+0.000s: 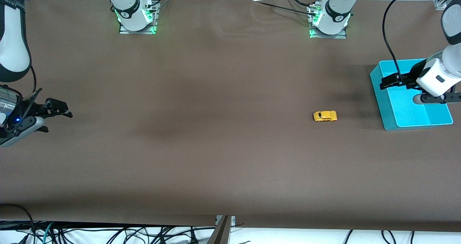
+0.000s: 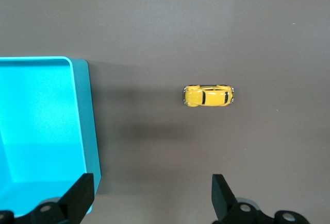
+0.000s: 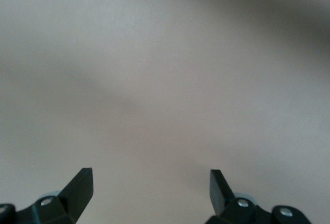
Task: Wind and store yellow beetle car
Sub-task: 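Lower the left gripper over the yellow car while the right gripper withdraws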
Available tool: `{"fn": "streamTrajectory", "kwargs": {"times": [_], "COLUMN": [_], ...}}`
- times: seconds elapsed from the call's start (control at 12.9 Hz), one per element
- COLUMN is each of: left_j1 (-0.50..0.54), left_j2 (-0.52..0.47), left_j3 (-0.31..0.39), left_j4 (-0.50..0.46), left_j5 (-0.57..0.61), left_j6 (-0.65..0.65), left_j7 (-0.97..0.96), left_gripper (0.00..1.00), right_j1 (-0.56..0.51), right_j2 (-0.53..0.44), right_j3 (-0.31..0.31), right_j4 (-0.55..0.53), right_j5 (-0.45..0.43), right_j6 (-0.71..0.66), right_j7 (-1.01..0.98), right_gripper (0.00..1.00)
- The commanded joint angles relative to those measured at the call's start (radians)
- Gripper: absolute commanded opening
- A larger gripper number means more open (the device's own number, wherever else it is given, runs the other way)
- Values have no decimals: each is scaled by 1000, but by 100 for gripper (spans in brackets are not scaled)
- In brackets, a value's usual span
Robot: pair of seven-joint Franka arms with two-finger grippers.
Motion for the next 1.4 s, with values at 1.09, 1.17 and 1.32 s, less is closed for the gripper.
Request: {"fn": "streamTrajectory", "kwargs": {"times": [1.09, 1.17, 1.32], "left_j1": [-134, -136, -142], "left_j2": [302, 320, 342], "left_j3": [-4, -4, -4], "left_j4": [-272, -272, -280], "left_j5": [-5, -5, -4], "left_j6": [640, 680, 726], "left_j7": [967, 1101, 1261], "left_gripper": [100, 100, 100], "right_j1": [43, 43, 39], "right_j2": [-174, -181, -217], "right_j3": [46, 46, 46], "right_j4": [23, 2, -49], "right_j5": [-224, -217, -206], "right_j6": [-112, -116, -118], "right_j7": [263, 269, 372], "right_gripper": [100, 100, 100]}}
